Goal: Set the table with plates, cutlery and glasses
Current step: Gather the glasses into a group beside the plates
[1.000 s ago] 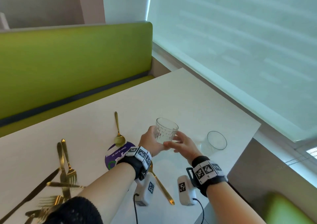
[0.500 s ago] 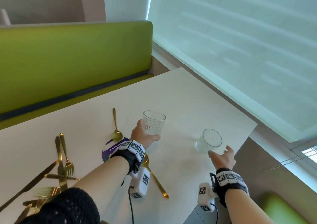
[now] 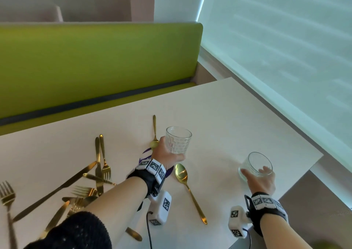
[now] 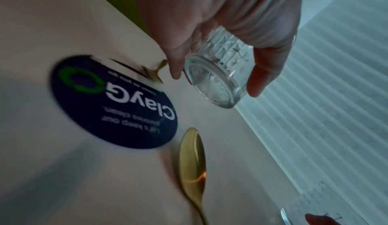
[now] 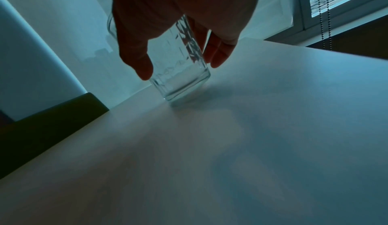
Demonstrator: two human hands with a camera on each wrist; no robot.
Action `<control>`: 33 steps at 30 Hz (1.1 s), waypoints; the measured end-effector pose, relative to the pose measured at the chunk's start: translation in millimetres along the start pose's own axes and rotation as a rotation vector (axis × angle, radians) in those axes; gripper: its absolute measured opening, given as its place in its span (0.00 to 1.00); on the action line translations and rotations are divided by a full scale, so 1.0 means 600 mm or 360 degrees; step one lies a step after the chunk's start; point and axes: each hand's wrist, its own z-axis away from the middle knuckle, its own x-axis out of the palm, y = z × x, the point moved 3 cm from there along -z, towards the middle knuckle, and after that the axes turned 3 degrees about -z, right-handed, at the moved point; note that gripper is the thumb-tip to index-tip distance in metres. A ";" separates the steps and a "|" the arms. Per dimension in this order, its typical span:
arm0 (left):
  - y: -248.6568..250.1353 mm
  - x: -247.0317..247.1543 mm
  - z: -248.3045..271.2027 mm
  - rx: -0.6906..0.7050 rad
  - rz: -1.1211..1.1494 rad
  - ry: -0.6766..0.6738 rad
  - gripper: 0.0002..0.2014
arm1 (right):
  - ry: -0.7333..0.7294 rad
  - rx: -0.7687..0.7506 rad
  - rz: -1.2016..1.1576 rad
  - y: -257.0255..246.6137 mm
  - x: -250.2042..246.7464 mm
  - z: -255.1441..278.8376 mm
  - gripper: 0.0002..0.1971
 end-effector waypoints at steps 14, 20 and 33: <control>-0.159 -0.227 0.213 0.0140 0.0092 0.0142 0.37 | -0.0548 -0.0566 -0.0068 -0.072 0.073 0.399 0.36; -0.310 -0.354 0.356 0.0050 0.0091 0.0289 0.39 | -0.0922 -0.0708 0.0079 -0.038 0.125 0.641 0.36; -0.563 -0.577 0.528 -0.0249 -0.0093 0.0680 0.45 | -0.1469 -0.0792 0.0453 0.005 0.259 0.989 0.40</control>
